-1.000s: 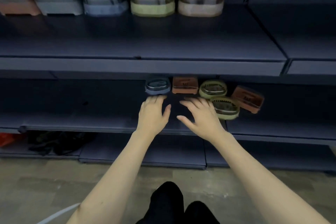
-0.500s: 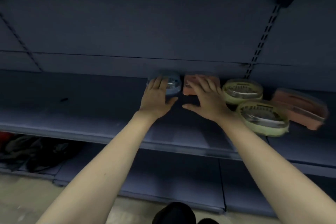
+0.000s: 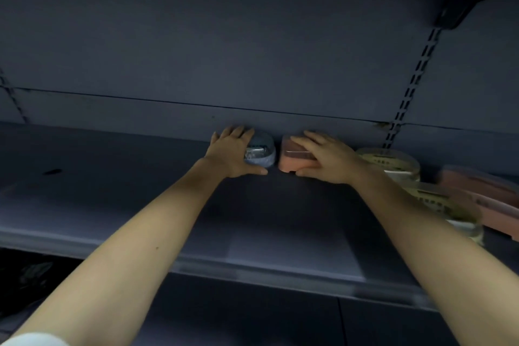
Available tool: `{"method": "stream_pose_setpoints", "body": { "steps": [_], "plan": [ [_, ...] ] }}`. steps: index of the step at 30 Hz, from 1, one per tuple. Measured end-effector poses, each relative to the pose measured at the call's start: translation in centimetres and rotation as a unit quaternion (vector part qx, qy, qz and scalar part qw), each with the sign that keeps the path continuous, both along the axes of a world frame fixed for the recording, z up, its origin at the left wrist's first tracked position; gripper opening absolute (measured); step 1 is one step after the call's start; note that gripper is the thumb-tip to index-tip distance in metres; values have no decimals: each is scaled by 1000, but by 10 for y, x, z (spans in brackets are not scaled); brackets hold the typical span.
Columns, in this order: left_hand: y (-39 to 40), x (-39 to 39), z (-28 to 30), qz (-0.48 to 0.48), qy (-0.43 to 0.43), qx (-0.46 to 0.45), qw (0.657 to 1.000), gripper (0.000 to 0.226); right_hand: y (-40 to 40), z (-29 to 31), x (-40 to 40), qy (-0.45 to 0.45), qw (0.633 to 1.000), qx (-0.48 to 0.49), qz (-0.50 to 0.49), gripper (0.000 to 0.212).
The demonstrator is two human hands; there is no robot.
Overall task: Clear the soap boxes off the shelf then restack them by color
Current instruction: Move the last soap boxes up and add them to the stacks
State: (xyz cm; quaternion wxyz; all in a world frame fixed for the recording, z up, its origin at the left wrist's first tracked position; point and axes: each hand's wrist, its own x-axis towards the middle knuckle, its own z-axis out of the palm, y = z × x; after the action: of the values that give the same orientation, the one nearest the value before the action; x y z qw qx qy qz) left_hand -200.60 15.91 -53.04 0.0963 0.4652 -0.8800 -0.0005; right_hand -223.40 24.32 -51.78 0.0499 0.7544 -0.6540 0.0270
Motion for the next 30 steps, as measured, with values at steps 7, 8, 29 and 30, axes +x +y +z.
{"method": "stream_pose_setpoints", "body": {
  "steps": [7,8,29,30],
  "plan": [
    [10,3,4,-8,-17,-9,1000,100,9,2,12,35,999,-17,-7,76],
    [15,5,6,-9,-20,-6,1000,99,14,4,15,35,999,-19,-5,75],
    [245,103,168,86,-18,90,992,94,201,137,107,-61,998,28,-18,84],
    [256,106,178,93,-25,101,990,94,210,145,110,-56,998,22,-16,84]
  ]
}}
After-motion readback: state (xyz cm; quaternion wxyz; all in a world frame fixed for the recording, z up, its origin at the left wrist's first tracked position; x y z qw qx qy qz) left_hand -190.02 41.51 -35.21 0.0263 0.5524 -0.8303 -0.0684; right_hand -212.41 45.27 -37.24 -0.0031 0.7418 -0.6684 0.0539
